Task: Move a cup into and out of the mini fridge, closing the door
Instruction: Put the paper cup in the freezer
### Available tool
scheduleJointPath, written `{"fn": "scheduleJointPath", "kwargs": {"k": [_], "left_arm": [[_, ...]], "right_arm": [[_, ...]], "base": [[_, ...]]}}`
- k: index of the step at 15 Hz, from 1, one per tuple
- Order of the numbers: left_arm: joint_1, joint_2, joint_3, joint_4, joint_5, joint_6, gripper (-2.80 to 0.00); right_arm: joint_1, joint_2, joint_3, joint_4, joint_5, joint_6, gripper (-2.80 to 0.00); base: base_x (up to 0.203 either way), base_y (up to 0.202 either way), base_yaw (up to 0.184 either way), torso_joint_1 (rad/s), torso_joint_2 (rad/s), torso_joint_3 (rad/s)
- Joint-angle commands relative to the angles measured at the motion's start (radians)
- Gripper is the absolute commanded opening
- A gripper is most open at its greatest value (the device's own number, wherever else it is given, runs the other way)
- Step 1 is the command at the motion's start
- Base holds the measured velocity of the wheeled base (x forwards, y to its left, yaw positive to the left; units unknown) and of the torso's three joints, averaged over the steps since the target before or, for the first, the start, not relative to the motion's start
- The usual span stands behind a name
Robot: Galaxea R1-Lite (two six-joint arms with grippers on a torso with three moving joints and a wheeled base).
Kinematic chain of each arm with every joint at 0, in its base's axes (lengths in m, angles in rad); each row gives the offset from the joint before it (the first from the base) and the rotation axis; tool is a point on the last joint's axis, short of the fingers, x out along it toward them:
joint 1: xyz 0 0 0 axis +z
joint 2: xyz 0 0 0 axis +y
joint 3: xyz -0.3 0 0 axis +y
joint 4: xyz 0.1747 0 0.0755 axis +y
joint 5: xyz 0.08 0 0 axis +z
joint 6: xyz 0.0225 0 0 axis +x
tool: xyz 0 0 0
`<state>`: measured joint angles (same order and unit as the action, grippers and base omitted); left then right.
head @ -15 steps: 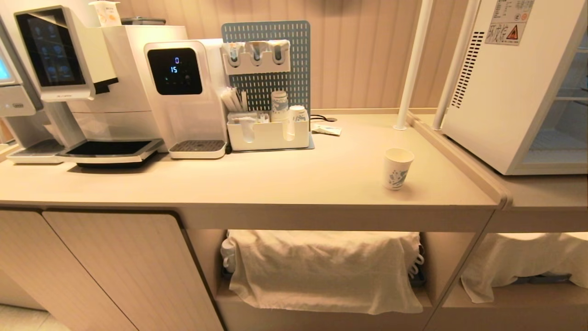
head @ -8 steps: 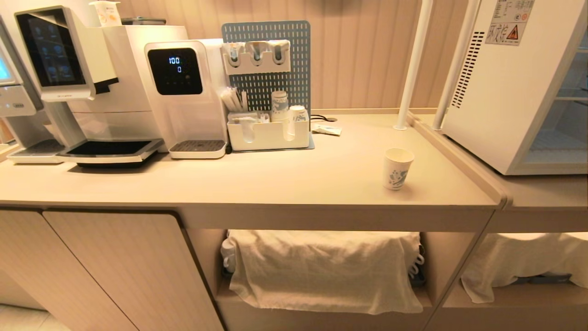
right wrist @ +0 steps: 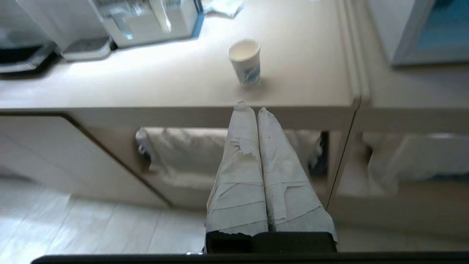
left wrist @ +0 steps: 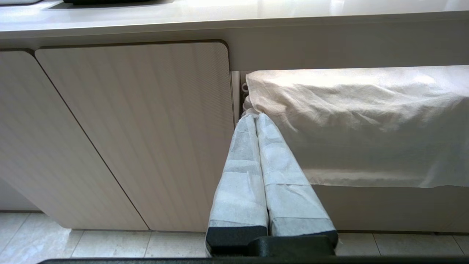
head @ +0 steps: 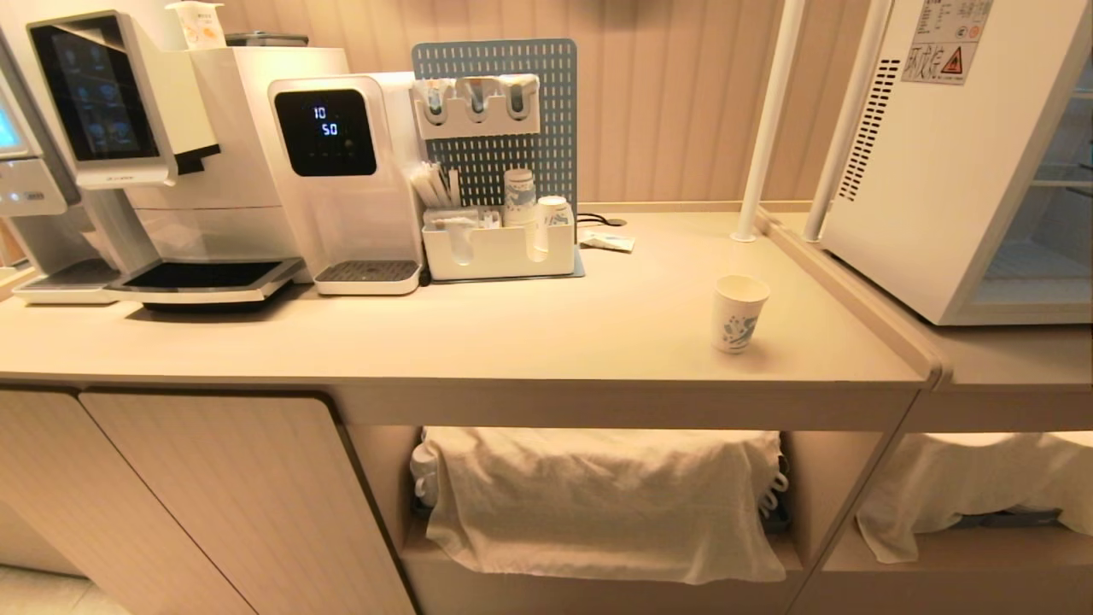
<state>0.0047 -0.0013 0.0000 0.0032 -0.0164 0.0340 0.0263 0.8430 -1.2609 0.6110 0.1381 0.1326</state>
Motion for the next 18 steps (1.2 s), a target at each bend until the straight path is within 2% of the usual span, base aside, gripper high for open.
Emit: {"fn": "scheduleJointPath", "kwargs": {"k": [1, 4, 6, 11, 14, 16, 18], "left_arm": [[0.0, 0.001, 0.0, 0.0, 0.0, 0.001, -2.8], [0.0, 0.001, 0.0, 0.0, 0.0, 0.0, -2.8], [0.0, 0.001, 0.0, 0.0, 0.0, 0.0, -2.8], [0.0, 0.001, 0.0, 0.0, 0.0, 0.001, -2.8], [0.0, 0.001, 0.0, 0.0, 0.0, 0.0, -2.8], [0.001, 0.001, 0.0, 0.0, 0.0, 0.0, -2.8], [0.0, 0.001, 0.0, 0.0, 0.0, 0.0, -2.8]], "right_arm": [[0.03, 0.332, -0.134, 0.07, 0.013, 0.047, -2.8], [0.053, 0.512, -0.164, 0.054, 0.09, 0.183, -2.8], [0.058, 0.617, -0.155, -0.003, 0.127, 0.201, -2.8], [0.045, 0.854, -0.071, -0.185, 0.148, 0.058, -2.8], [0.053, 0.964, -0.085, -0.26, 0.151, 0.032, -2.8], [0.053, 1.024, -0.084, -0.386, 0.151, 0.004, -2.8], [0.054, 1.084, -0.08, -0.44, 0.147, -0.086, -2.8]], "base": [[0.0, 0.0, 0.0, 0.0, 0.0, 0.0], [0.0, 0.0, 0.0, 0.0, 0.0, 0.0], [0.0, 0.0, 0.0, 0.0, 0.0, 0.0], [0.0, 0.0, 0.0, 0.0, 0.0, 0.0], [0.0, 0.0, 0.0, 0.0, 0.0, 0.0], [0.0, 0.0, 0.0, 0.0, 0.0, 0.0], [0.0, 0.0, 0.0, 0.0, 0.0, 0.0]]}}
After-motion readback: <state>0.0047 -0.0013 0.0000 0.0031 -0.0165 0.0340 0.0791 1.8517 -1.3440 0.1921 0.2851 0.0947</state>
